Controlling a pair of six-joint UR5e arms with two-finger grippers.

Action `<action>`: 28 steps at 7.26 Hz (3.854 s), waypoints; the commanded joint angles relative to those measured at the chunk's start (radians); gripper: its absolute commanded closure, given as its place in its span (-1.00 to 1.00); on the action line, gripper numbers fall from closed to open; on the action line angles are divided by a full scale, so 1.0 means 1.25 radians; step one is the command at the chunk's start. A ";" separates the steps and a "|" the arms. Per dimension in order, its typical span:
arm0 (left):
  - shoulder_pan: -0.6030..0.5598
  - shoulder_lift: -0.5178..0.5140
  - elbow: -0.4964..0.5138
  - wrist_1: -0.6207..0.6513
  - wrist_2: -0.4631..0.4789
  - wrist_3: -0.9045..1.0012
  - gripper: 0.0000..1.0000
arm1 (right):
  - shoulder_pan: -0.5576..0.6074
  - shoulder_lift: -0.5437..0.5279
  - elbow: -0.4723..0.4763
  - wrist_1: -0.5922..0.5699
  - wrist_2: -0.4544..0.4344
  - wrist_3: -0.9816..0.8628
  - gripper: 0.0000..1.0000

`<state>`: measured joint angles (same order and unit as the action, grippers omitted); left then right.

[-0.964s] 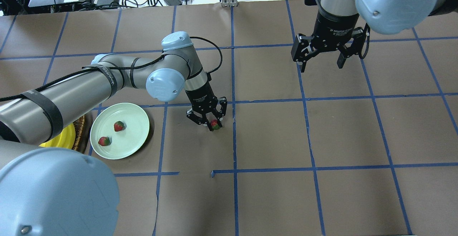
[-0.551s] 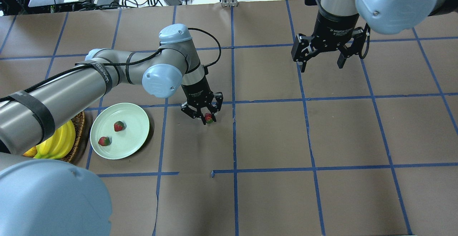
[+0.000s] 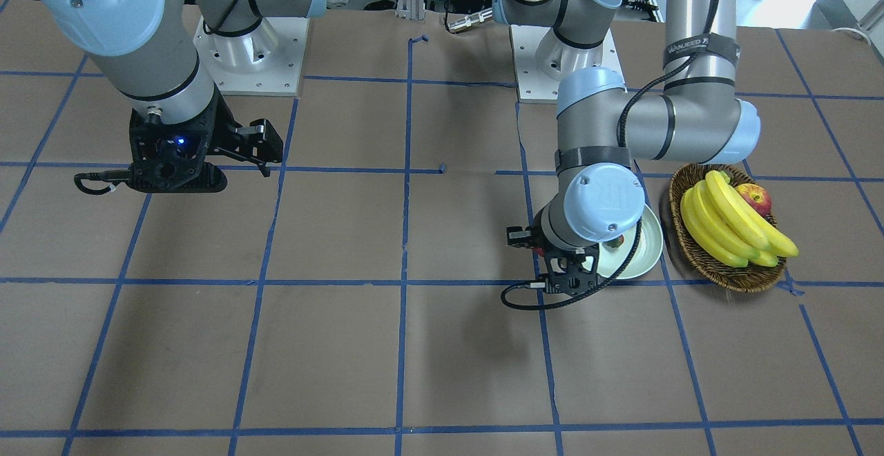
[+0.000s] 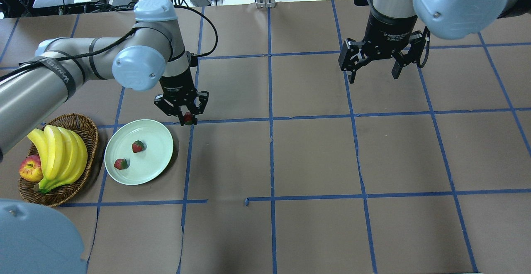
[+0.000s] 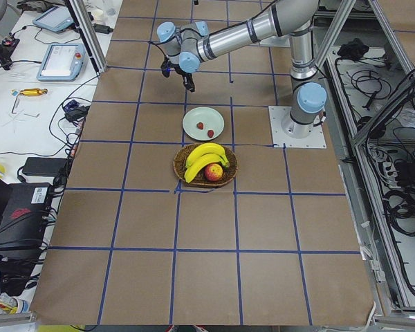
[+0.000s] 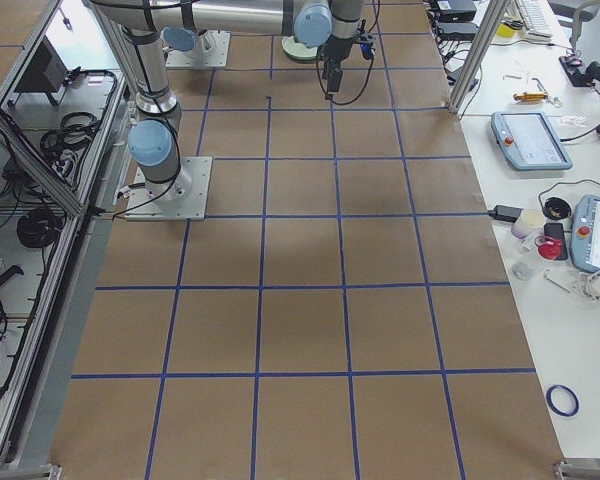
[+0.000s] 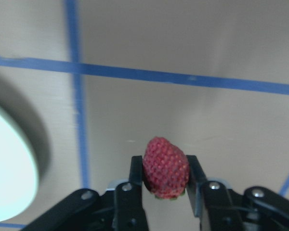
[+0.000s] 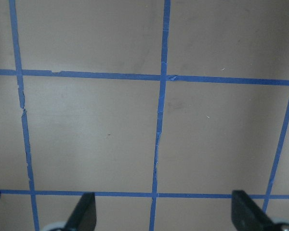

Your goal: Collect all strawberries into plate

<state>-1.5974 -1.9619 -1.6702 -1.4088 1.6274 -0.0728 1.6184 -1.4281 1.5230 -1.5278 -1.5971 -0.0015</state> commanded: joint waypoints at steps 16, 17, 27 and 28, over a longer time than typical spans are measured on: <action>-0.024 0.246 0.039 -0.086 -0.023 -0.027 -1.00 | -0.003 -0.018 -0.032 0.048 0.010 0.066 -1.00; -0.024 0.276 0.043 -0.134 -0.023 -0.007 -1.00 | -0.001 -0.018 -0.029 0.048 0.010 0.066 -1.00; -0.019 0.304 0.039 -0.207 -0.016 -0.012 -1.00 | 0.006 -0.038 -0.056 0.064 0.005 0.066 -1.00; -0.019 0.304 0.040 -0.206 -0.016 -0.012 -1.00 | 0.006 -0.039 -0.055 0.064 0.004 0.066 -1.00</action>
<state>-1.6215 -1.5807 -1.6200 -1.6652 1.6065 -0.0872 1.6260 -1.4753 1.4540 -1.4510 -1.5921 0.0808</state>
